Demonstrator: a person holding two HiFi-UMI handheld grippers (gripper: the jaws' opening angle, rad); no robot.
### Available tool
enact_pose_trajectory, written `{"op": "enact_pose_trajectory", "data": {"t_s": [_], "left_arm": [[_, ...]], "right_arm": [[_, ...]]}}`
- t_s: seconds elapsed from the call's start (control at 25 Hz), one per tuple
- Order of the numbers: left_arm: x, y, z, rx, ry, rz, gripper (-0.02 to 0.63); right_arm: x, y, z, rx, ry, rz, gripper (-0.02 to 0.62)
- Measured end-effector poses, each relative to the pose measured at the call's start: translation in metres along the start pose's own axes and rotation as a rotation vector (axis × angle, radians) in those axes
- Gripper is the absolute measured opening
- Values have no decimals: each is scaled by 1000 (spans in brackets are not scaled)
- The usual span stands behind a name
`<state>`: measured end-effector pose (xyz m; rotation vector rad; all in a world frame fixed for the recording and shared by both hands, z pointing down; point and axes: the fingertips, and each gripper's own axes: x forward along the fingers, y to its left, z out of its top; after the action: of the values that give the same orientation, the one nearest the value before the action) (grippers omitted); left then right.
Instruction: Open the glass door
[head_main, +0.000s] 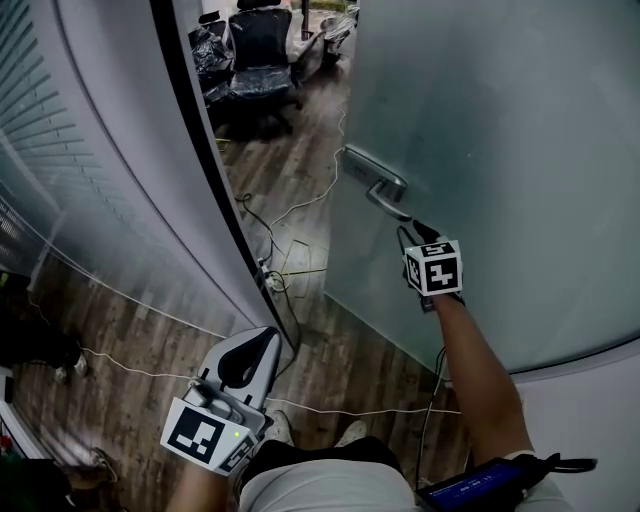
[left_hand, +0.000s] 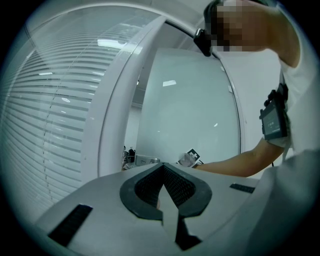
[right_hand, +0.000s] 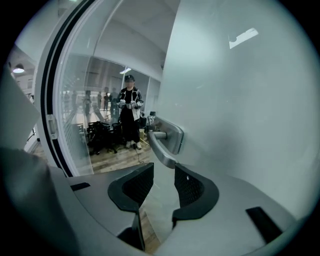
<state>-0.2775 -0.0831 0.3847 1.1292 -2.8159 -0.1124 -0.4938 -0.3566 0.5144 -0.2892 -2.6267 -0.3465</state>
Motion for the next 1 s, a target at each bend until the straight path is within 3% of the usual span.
{"op": "enact_pose_trajectory", "data": {"t_s": [0.16, 0.36, 0.72, 1.0], "left_arm": [[11, -4, 2, 4, -6, -10, 0], [13, -8, 7, 9, -28, -43, 0], [-16, -6, 0, 22, -44, -141, 0], [-36, 5, 27, 39, -39, -215, 0]], "right_arm": [[-27, -7, 11, 25, -85, -13, 125], [-86, -4, 30, 45, -201, -51, 24], [-193, 49, 39, 58, -342, -119, 6], [-264, 92, 67, 74, -431, -159, 3]]}}
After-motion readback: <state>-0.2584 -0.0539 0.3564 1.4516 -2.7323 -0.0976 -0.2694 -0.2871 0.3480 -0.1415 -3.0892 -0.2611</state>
